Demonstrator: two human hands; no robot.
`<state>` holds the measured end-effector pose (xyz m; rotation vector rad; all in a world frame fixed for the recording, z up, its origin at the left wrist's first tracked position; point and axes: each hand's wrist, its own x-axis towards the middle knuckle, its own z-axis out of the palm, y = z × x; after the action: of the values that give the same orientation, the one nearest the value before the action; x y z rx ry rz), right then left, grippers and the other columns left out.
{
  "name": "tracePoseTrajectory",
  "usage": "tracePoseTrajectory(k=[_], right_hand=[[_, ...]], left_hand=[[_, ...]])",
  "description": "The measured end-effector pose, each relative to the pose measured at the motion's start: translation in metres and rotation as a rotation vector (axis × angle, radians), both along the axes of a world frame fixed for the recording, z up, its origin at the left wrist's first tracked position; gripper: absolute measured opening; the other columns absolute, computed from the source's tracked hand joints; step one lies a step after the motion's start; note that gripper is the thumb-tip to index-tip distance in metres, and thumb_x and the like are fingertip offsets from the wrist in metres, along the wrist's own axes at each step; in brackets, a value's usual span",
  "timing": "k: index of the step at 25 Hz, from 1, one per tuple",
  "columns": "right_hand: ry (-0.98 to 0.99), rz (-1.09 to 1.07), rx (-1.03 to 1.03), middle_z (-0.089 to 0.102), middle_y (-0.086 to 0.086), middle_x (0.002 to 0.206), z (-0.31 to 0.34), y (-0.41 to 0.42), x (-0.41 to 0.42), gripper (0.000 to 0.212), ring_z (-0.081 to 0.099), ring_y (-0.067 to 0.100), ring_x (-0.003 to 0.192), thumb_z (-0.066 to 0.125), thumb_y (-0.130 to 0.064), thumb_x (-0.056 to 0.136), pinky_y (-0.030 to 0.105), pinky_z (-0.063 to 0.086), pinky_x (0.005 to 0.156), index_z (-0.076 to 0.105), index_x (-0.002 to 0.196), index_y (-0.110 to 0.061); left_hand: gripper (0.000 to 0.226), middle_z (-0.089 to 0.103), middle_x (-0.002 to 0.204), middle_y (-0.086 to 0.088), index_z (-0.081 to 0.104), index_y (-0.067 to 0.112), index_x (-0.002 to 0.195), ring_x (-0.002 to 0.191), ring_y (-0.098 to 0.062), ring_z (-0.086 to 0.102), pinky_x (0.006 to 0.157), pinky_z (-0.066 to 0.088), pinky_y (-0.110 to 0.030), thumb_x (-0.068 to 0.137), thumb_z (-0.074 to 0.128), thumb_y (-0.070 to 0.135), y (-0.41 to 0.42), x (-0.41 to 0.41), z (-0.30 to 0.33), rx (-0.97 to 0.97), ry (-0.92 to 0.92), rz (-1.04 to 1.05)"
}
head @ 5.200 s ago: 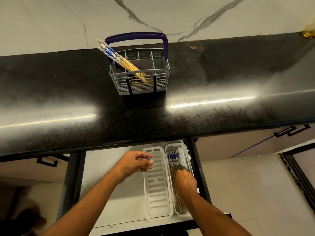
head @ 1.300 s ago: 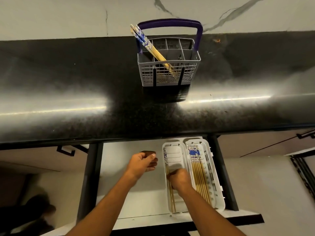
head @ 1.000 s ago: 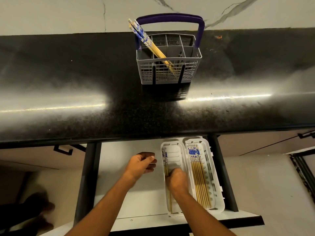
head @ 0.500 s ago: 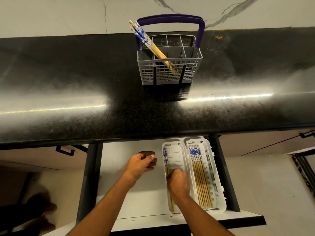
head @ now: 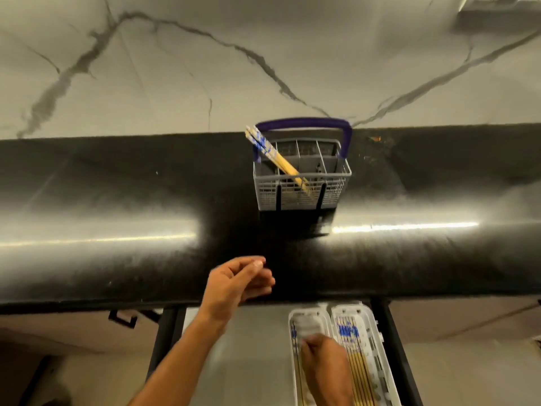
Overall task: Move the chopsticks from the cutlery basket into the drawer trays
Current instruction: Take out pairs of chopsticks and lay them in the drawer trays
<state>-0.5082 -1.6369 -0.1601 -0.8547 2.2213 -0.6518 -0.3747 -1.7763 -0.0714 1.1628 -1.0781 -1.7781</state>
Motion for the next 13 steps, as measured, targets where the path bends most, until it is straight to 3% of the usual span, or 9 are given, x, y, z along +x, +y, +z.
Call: tracePoseTrajectory(k=[5, 8, 10, 13], right_hand=[[-0.003, 0.026, -0.275, 0.071, -0.009, 0.081, 0.093, -0.040, -0.026, 0.005, 0.067, 0.005, 0.077, 0.068, -0.028, 0.089, 0.007, 0.046, 0.075, 0.070, 0.092, -0.031], [-0.008, 0.034, -0.440, 0.074, -0.008, 0.077, 0.136, -0.061, -0.035, 0.007, 0.071, 0.004, 0.072, 0.069, -0.024, 0.088, 0.006, 0.051, 0.068, 0.072, 0.089, -0.030], [0.025, 0.061, -0.498, 0.073, -0.009, 0.079, 0.157, -0.072, -0.042, 0.008, 0.070, 0.002, 0.074, 0.068, -0.024, 0.089, 0.004, 0.050, 0.069, 0.071, 0.091, -0.031], [0.045, 0.046, -0.511, 0.074, -0.009, 0.082, 0.176, -0.080, -0.051, 0.009, 0.069, 0.001, 0.077, 0.070, -0.025, 0.087, 0.000, 0.046, 0.072, 0.071, 0.091, -0.034]], left_hand=[[0.020, 0.073, 0.092, -0.015, 0.066, 0.005, 0.112, 0.086, -0.023, 0.073, 0.075, 0.062, -0.033, 0.092, 0.064, 0.008, -0.100, -0.047, 0.080, -0.161, -0.033, 0.291], [0.038, 0.076, 0.086, -0.004, 0.069, 0.010, 0.116, 0.083, -0.019, 0.074, 0.082, 0.061, -0.041, 0.083, 0.074, 0.027, -0.152, -0.070, 0.086, -0.228, -0.224, 0.365], [0.038, 0.076, 0.075, 0.002, 0.076, 0.018, 0.102, 0.076, -0.018, 0.074, 0.080, 0.061, -0.042, 0.077, 0.073, 0.046, -0.171, -0.082, 0.088, -0.308, -0.426, 0.347], [0.035, 0.073, 0.069, 0.001, 0.075, 0.020, 0.073, 0.068, -0.018, 0.072, 0.071, 0.061, -0.041, 0.079, 0.070, 0.054, -0.177, -0.094, 0.089, -0.345, -0.574, 0.339]])
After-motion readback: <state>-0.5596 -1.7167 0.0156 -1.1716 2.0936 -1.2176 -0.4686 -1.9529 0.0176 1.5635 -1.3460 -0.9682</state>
